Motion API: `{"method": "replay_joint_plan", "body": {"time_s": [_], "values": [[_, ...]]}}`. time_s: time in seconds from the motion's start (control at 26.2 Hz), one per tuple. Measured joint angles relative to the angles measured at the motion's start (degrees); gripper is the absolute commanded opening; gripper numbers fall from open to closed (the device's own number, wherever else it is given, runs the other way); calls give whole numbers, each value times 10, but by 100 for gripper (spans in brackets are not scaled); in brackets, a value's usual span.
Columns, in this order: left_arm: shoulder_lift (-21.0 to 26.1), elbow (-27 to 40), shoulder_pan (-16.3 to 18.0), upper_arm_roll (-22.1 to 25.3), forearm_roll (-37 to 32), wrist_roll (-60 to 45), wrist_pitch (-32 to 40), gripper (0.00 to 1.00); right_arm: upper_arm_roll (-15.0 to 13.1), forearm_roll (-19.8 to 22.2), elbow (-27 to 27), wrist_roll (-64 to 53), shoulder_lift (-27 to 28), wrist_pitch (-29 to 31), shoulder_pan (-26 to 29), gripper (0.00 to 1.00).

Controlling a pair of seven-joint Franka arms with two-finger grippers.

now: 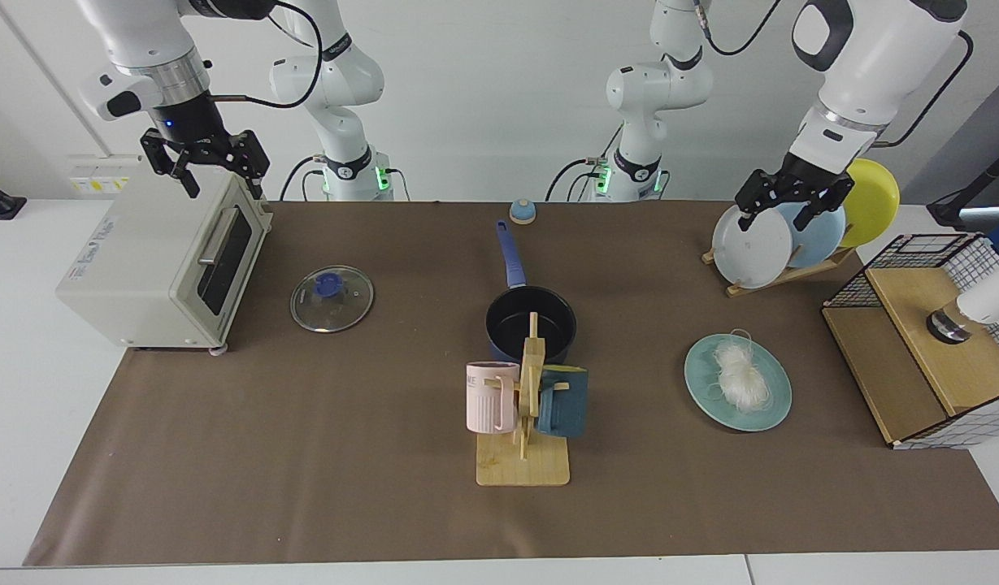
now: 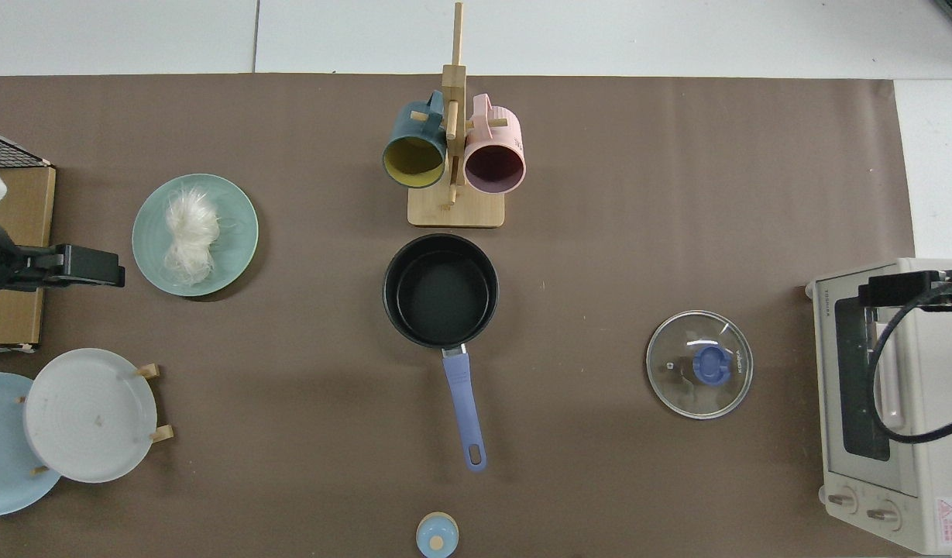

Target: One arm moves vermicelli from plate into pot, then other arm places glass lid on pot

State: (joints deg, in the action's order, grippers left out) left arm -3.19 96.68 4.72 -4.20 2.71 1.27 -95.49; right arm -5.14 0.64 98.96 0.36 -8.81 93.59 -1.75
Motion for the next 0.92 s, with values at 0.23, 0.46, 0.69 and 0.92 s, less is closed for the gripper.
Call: {"method": "replay_joint_plan", "body": {"time_s": [0.23, 0.46, 0.69, 0.92], "values": [[0, 0, 0, 0, 0, 0, 0, 100, 0, 0, 0, 0, 0, 0, 0, 100], [1, 1, 0, 0, 0, 0, -3, 100, 0, 0, 1, 0, 0, 0, 0, 100], [11, 6, 1, 5, -1, 0, -52, 100, 0, 0, 4, 0, 0, -1, -1, 100], [32, 7, 3, 13, -6, 0, -104, 100, 0, 0, 30, 2, 1, -1, -3, 100]]}}
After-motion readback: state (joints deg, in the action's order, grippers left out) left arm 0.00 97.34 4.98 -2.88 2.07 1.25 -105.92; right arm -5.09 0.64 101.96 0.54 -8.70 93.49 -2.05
